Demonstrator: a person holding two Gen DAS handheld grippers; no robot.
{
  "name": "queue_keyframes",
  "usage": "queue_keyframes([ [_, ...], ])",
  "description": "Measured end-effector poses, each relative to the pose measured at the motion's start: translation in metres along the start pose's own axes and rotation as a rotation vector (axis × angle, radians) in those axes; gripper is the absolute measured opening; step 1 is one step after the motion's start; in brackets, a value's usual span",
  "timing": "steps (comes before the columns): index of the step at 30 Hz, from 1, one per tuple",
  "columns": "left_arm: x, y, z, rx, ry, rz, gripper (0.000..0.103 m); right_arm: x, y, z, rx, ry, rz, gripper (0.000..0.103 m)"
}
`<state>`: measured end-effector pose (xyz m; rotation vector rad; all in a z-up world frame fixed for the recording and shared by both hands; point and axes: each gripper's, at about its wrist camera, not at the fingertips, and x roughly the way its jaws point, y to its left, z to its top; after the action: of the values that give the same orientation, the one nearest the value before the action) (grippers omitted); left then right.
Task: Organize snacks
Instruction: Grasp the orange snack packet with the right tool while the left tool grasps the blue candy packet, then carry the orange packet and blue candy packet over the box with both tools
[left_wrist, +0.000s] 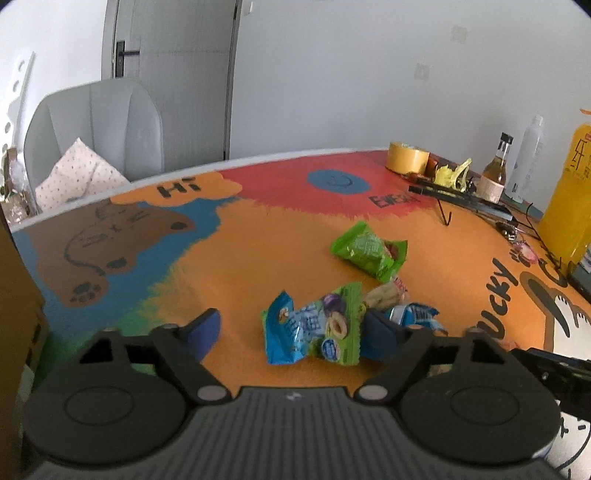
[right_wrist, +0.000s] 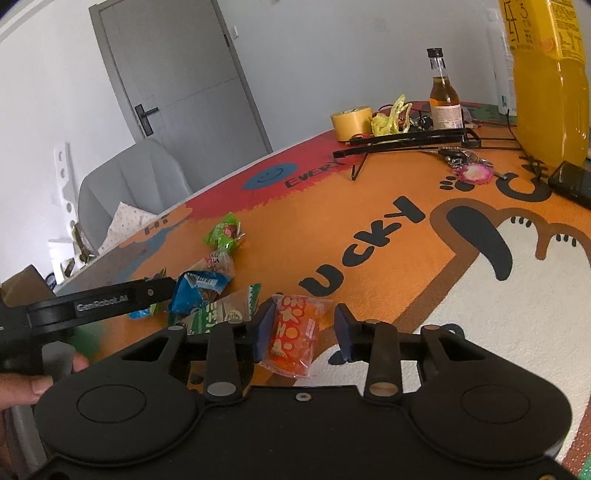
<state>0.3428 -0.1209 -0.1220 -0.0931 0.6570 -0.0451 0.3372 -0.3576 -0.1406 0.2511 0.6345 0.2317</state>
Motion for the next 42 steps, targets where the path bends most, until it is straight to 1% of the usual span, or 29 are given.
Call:
queue_keyframes([
  [1, 0.0, 0.0, -0.001, 0.0, -0.005, 0.0, 0.072, 0.0, 0.001, 0.0, -0.003, 0.0, -0.003, 0.034],
  [3, -0.001, -0.001, -0.003, 0.013, -0.01, 0.018, 0.058, -0.002, 0.002, -0.001, -0.005, 0.001, -0.009, 0.03],
  [4, -0.002, -0.001, -0.002, 0.01, -0.011, 0.013, 0.052, -0.002, 0.002, -0.002, -0.002, 0.003, -0.006, 0.029],
  [6, -0.004, 0.0, -0.003, 0.018, -0.01, 0.01, 0.045, -0.004, 0.003, -0.003, 0.001, 0.008, 0.0, 0.027],
  [8, -0.007, 0.0, -0.004, 0.023, -0.006, 0.012, 0.04, -0.006, 0.004, -0.004, -0.001, 0.013, 0.004, 0.024],
  [12, -0.019, 0.005, -0.007, 0.005, 0.005, 0.001, 0.034, -0.011, 0.005, -0.006, 0.004, 0.014, 0.004, 0.019],
  [17, -0.041, 0.012, -0.011, -0.024, 0.012, 0.007, 0.03, -0.025, 0.01, -0.008, 0.011, -0.015, 0.005, 0.017],
  [25, -0.095, 0.022, -0.006, -0.024, -0.043, 0.012, 0.03, -0.049, 0.026, -0.007, 0.013, -0.054, 0.024, 0.017],
  [34, -0.147, 0.038, 0.001, -0.054, -0.106, 0.014, 0.03, -0.075, 0.059, -0.001, -0.024, -0.1, 0.072, 0.017],
  [42, -0.183, 0.06, 0.0, -0.072, -0.148, 0.035, 0.03, -0.09, 0.094, 0.0, -0.065, -0.13, 0.126, 0.017],
])
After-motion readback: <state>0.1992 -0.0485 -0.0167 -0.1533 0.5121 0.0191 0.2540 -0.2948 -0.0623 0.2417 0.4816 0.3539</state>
